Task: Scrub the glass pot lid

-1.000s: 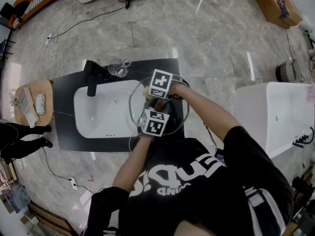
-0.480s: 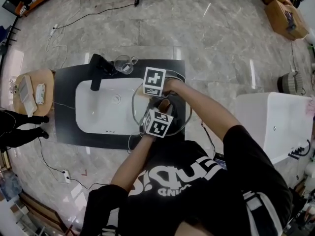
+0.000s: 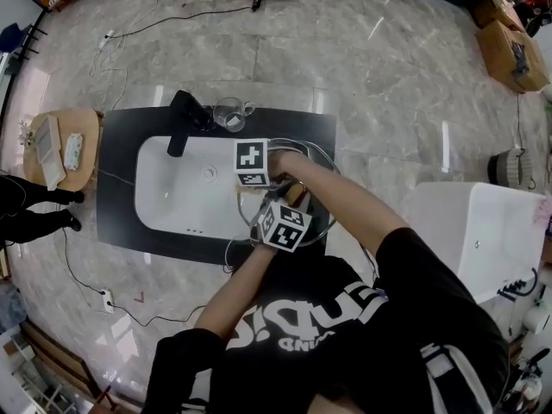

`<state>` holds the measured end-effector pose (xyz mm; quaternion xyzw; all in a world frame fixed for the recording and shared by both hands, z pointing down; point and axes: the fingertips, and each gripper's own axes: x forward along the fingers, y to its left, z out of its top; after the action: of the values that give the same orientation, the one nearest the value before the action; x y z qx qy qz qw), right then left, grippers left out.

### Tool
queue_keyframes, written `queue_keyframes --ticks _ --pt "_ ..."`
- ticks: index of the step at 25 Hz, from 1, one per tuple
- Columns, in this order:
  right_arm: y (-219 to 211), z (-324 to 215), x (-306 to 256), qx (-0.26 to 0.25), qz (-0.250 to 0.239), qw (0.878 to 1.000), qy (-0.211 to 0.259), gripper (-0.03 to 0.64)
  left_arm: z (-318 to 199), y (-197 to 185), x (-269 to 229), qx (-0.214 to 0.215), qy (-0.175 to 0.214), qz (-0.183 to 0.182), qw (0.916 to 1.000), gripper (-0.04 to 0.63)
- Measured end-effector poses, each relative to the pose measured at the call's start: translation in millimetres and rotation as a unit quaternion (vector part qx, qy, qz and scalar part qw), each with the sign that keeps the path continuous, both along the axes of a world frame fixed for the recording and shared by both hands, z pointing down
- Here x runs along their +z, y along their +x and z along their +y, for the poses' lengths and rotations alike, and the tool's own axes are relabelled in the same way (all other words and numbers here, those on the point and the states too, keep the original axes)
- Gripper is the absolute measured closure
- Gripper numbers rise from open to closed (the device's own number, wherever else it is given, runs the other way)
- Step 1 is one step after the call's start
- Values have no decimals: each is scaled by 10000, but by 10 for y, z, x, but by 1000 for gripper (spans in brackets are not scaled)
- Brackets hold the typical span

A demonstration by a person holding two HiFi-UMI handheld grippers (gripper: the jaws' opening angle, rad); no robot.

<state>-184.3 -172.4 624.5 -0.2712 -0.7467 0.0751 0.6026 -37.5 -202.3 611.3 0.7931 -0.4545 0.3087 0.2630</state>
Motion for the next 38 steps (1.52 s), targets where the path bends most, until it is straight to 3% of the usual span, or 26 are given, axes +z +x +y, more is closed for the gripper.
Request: queue_keyframes --ticks 7,14,26,38 --pt "-39 321 56 -535 207 9979 -290 571 17 10 11 -34 -25 66 10000 413" --pt "-39 304 132 -506 245 9983 -173 569 -13 29 18 -60 -17 97 9999 413" --pt "-56 -76 123 603 -64 9982 -47 569 -1 25 25 -64 -11 115 9999 413" --pt "266 -824 84 1979 -353 9789 367 569 -5 33 42 -43 -45 125 9999 413"
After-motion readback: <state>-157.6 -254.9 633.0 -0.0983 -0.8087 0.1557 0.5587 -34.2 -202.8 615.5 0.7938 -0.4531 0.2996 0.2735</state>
